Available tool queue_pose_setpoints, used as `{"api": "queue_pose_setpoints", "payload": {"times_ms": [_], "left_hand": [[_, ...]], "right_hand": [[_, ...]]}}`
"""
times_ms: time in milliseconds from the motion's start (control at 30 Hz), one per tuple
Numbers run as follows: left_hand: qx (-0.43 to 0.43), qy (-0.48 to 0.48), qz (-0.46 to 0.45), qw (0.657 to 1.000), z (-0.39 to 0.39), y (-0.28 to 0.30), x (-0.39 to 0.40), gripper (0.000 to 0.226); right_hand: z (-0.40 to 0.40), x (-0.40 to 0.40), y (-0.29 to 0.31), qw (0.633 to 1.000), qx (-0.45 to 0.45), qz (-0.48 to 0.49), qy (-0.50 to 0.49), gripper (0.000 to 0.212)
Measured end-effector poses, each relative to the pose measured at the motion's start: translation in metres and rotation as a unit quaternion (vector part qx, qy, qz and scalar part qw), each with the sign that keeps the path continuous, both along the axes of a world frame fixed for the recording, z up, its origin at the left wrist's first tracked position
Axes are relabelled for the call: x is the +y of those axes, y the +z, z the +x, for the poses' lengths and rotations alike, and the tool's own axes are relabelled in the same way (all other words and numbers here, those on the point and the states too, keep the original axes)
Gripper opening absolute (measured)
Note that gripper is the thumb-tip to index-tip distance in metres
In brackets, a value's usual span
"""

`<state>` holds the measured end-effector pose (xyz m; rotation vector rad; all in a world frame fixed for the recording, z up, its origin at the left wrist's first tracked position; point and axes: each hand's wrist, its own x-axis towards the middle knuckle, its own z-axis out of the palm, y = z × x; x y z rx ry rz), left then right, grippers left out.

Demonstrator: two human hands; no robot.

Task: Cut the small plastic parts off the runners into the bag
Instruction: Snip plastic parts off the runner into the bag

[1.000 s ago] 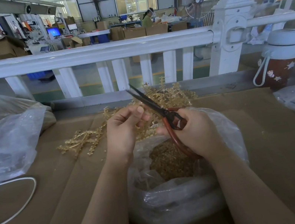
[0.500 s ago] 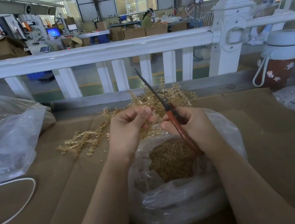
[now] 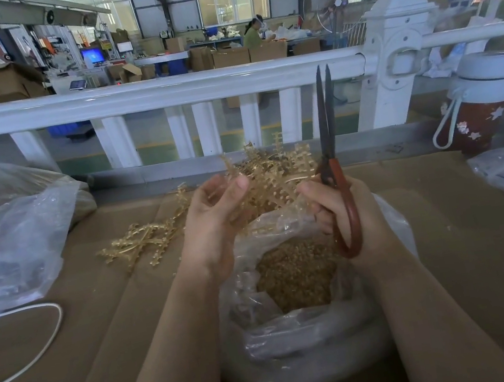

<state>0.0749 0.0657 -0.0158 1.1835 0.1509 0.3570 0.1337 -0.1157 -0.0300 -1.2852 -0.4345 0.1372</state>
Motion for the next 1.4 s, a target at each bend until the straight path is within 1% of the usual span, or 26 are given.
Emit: {"api": "queue_pose_setpoints", "payload": {"times_ms": [100, 167, 267, 300, 367, 400, 433, 500, 633, 667, 733, 867, 967, 1033, 1200, 1333, 1400], "left_hand": [[0.036, -0.073, -0.024, 0.996, -0.001, 0.000, -0.005, 0.085], [0.061, -0.084, -0.049, 0.993, 0.000, -0.001, -0.007, 0.083], [0.084, -0.102, -0.075, 0.988, 0.000, -0.002, -0.004, 0.075], [0.093, -0.118, -0.071, 0.986, -0.001, -0.002, -0.003, 0.079], [0.110, -0.157, -0.057, 0.980, -0.003, -0.002, -0.005, 0.100], [0.116, -0.174, -0.048, 0.977, -0.003, -0.003, -0.007, 0.103], [0.120, -0.186, -0.039, 0.975, -0.003, -0.003, -0.008, 0.101], [0.124, -0.193, -0.026, 0.973, -0.002, -0.003, -0.009, 0.086], [0.124, -0.181, -0.015, 0.976, -0.002, -0.001, -0.011, 0.039], [0.125, -0.172, -0.012, 0.977, -0.003, 0.000, -0.012, 0.030], [0.124, -0.159, -0.002, 0.979, -0.003, -0.001, -0.015, 0.023], [0.126, -0.157, 0.026, 0.979, -0.003, -0.001, -0.016, 0.018], [0.118, -0.161, 0.009, 0.980, -0.001, -0.001, -0.012, 0.025], [0.105, -0.160, -0.007, 0.981, -0.001, -0.001, -0.011, 0.025], [0.058, -0.078, -0.069, 0.993, 0.003, -0.002, -0.009, 0.014], [0.015, -0.031, -0.095, 0.995, 0.005, -0.002, -0.004, 0.021], [-0.005, -0.019, -0.095, 0.995, 0.005, -0.001, -0.003, 0.023]], "right_hand": [[0.001, 0.001, 0.000, 1.000, -0.002, 0.020, 0.014, 0.020], [0.002, 0.001, 0.000, 0.999, -0.007, 0.033, 0.024, 0.023], [0.002, 0.001, 0.000, 0.998, -0.010, 0.052, 0.034, 0.021], [0.003, 0.001, 0.000, 0.998, -0.010, 0.057, 0.038, 0.021], [0.003, 0.001, 0.000, 0.997, -0.013, 0.059, 0.045, 0.024], [0.003, 0.001, 0.000, 0.997, -0.016, 0.054, 0.048, 0.024], [0.002, 0.001, 0.000, 0.997, -0.020, 0.049, 0.051, 0.024], [0.001, 0.002, 0.000, 0.997, -0.021, 0.046, 0.060, 0.022], [-0.002, 0.004, 0.004, 0.998, -0.007, 0.023, 0.055, 0.019], [-0.003, 0.004, 0.005, 0.999, -0.008, 0.010, 0.049, 0.018], [-0.004, 0.004, 0.005, 0.999, -0.018, -0.018, 0.037, 0.018], [-0.006, 0.005, 0.004, 0.998, -0.029, -0.051, 0.014, 0.016], [-0.002, 0.007, 0.003, 0.996, -0.029, -0.074, -0.043, 0.007], [0.001, 0.010, 0.001, 0.990, -0.039, -0.108, -0.083, 0.006], [0.002, 0.015, -0.002, 0.977, -0.073, -0.155, -0.129, 0.025], [0.003, 0.012, -0.007, 0.967, -0.120, -0.185, -0.130, 0.039], [0.003, 0.012, -0.009, 0.955, -0.151, -0.223, -0.123, 0.044]]}}
